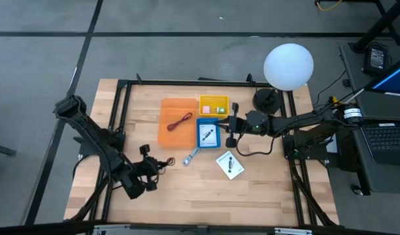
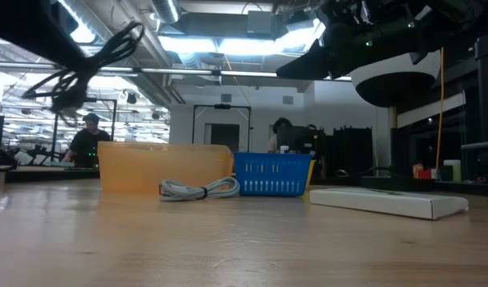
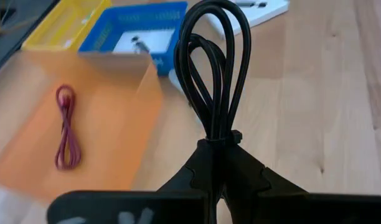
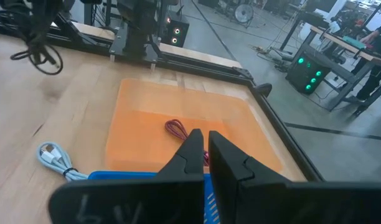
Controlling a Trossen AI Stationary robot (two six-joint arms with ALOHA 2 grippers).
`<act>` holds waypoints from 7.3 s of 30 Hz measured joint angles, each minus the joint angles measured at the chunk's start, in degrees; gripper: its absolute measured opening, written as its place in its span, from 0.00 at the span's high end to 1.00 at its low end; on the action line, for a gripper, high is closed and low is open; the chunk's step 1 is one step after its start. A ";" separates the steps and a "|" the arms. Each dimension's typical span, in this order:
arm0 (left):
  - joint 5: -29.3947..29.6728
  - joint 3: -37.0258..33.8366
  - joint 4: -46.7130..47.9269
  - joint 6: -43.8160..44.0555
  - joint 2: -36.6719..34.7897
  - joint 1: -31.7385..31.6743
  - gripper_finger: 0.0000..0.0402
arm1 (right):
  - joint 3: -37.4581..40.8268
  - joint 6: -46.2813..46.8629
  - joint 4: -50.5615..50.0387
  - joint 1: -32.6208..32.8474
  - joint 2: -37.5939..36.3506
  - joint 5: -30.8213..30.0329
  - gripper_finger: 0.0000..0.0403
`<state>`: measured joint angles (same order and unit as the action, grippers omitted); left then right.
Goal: Pick and place items into bin
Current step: Put the black charger cable into the orange bin, then put the card reader box into the blue bin
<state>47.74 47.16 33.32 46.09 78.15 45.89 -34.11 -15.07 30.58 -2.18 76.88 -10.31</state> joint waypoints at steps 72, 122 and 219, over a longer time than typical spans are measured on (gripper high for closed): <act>-35.45 -7.04 -12.77 -24.31 -14.43 -56.85 0.96 | -0.02 2.60 0.29 0.00 0.00 -0.24 0.98; -36.66 10.97 2.43 -30.54 14.57 -62.41 0.78 | -0.02 2.80 -1.74 0.01 0.00 -0.26 0.98; -39.93 -4.55 -69.53 -38.04 17.99 -33.99 0.76 | -17.97 70.50 -69.85 32.64 14.59 -2.23 1.00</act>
<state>7.81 42.61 -36.22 8.05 96.14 11.90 -52.07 55.43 -39.27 30.46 91.47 -12.53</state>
